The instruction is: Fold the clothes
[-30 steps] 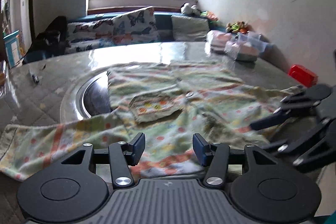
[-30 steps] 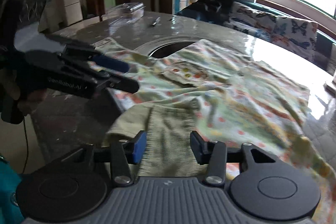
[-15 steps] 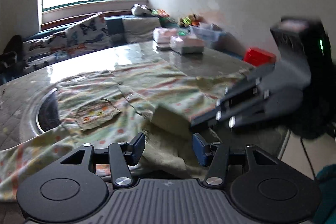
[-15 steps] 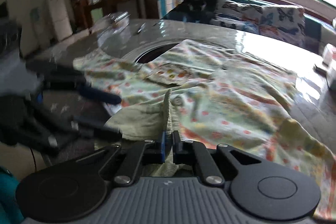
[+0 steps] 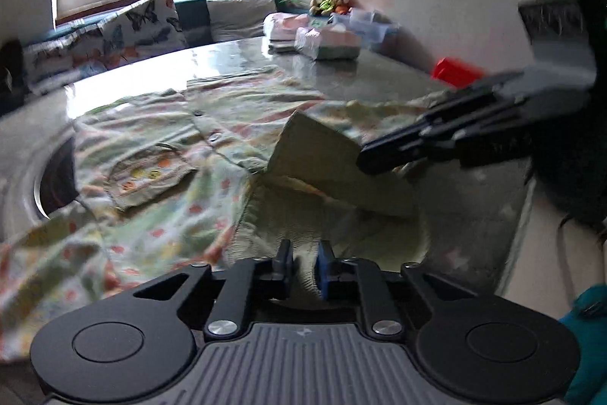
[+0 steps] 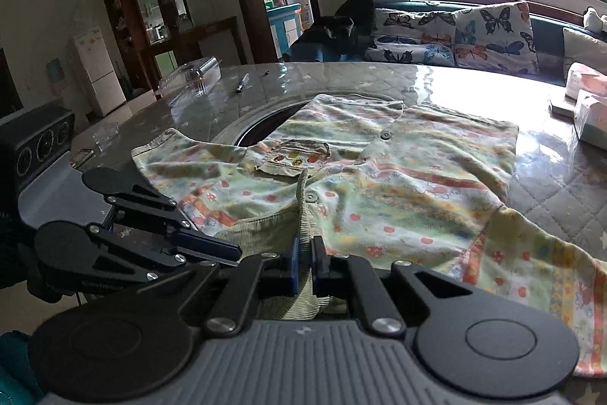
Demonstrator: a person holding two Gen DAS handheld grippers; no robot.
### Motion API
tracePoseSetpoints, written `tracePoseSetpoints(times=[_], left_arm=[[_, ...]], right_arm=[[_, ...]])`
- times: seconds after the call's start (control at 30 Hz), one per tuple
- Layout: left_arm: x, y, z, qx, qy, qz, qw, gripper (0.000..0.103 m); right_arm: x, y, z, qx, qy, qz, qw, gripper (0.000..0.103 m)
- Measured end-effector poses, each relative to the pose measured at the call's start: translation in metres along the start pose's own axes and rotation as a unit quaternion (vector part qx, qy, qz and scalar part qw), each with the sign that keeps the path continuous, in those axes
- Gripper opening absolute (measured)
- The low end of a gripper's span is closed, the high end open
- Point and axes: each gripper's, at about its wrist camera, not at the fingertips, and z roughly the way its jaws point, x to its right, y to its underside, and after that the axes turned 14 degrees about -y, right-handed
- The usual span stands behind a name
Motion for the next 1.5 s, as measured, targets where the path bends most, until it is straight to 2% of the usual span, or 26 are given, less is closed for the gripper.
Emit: tracePoseSetpoints(times=[0.07,0.23,0.33,0.47,0.53,0.7,0.9,1.03,1.13,1.33,1.4,1.5], left_arm=[[-0.001,0.0,0.0,0.002,0.01,-0.007,0.9999,0.015],[-0.013,-0.004,-0.004,0.017,-0.007,-0.034,0.9992,0.018],[-0.02,-0.007,-0.006,0.027,-0.017,-0.051,0.9982,0.024],[-0.03,-0.01,-0.009,0.039,-0.03,-0.073,0.9961,0.024],[-0.036,-0.01,-0.002,0.027,-0.044,-0.087,0.9949,0.024],[-0.029,-0.003,0.017,0.0,-0.038,-0.067,0.997,0.024],[-0.006,0.001,0.015,0.015,-0.05,-0.021,0.9984,0.039],[-0.007,0.003,0.011,0.018,-0.048,-0.021,0.9984,0.042],[-0.008,0.006,0.006,0.021,-0.049,-0.021,0.9983,0.048],[-0.018,0.008,-0.01,0.033,-0.054,-0.029,0.9976,0.049],[-0.022,0.005,-0.014,0.039,-0.056,-0.037,0.997,0.049],[-0.028,0.0,-0.02,0.048,-0.059,-0.049,0.9959,0.049]], right_arm=[[-0.003,0.0,0.0,-0.001,-0.001,-0.004,1.0,0.005],[-0.005,0.001,0.0,-0.003,0.003,-0.008,1.0,0.005],[-0.004,0.001,0.0,-0.005,0.005,-0.007,1.0,0.005],[-0.007,0.001,-0.001,-0.006,0.005,-0.012,1.0,0.005],[-0.007,0.001,-0.001,-0.005,0.006,-0.012,1.0,0.005],[-0.01,-0.001,-0.001,-0.006,0.007,-0.018,1.0,0.005],[-0.02,-0.001,0.012,-0.031,-0.007,-0.045,0.998,0.006],[-0.028,0.001,0.024,-0.055,-0.022,-0.065,0.996,0.012],[-0.031,-0.001,0.024,-0.054,-0.031,-0.073,0.995,0.015],[-0.018,-0.012,0.023,-0.027,-0.031,-0.047,0.998,0.016],[-0.008,-0.012,0.028,-0.026,-0.039,-0.019,0.999,0.016],[-0.003,-0.005,0.041,-0.041,-0.022,-0.019,0.999,0.017]])
